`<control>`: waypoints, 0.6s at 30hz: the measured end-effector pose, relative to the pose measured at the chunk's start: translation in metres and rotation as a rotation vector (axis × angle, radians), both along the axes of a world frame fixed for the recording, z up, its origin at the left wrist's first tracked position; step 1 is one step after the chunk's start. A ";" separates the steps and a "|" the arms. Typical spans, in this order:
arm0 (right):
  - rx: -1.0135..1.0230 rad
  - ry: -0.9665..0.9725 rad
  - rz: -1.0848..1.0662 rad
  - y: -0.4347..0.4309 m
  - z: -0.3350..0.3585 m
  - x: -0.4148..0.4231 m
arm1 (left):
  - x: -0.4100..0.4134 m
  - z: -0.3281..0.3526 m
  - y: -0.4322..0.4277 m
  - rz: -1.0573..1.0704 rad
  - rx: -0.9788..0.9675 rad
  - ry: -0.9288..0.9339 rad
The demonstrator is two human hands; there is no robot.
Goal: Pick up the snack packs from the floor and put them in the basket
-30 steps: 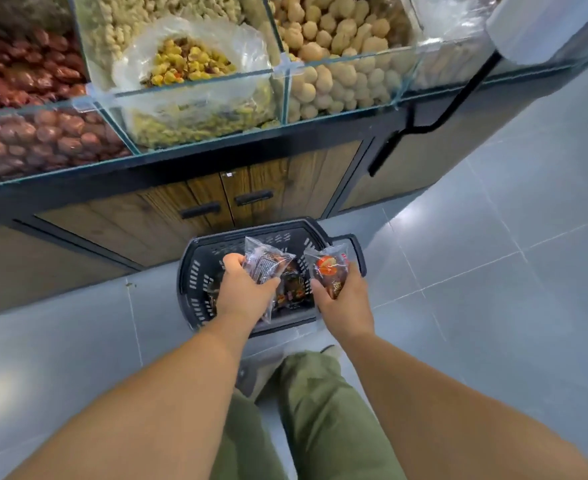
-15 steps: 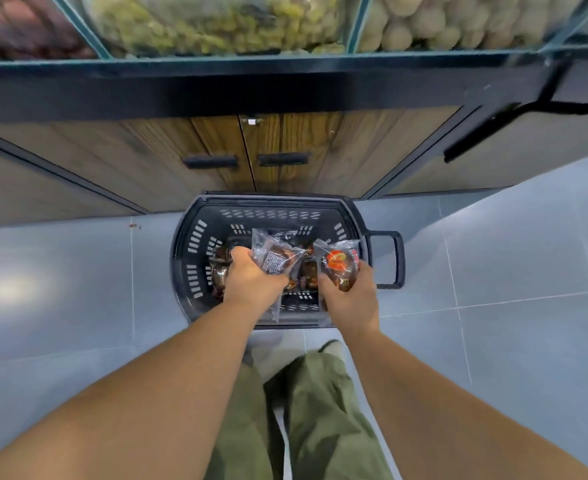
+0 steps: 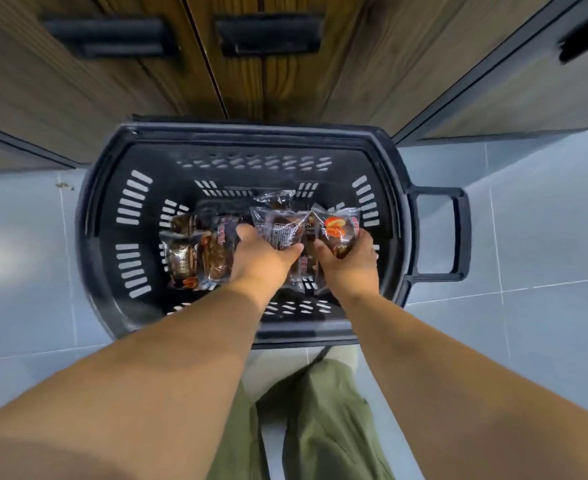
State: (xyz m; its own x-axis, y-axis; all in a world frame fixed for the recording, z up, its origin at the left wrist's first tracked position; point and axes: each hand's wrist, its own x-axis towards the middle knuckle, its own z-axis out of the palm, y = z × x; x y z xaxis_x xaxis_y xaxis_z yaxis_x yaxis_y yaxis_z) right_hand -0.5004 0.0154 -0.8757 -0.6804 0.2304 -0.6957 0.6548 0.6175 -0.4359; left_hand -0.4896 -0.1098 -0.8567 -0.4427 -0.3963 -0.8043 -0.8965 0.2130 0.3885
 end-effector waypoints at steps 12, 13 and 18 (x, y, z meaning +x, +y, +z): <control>0.017 -0.223 0.006 0.003 -0.084 -0.012 | 0.004 -0.094 0.027 -0.089 -0.068 -0.103; 0.023 -0.230 0.030 0.005 -0.080 -0.013 | 0.003 -0.091 0.027 -0.115 -0.077 -0.116; 0.026 -0.226 0.110 0.016 -0.038 -0.014 | -0.004 -0.050 0.020 -0.256 -0.138 -0.177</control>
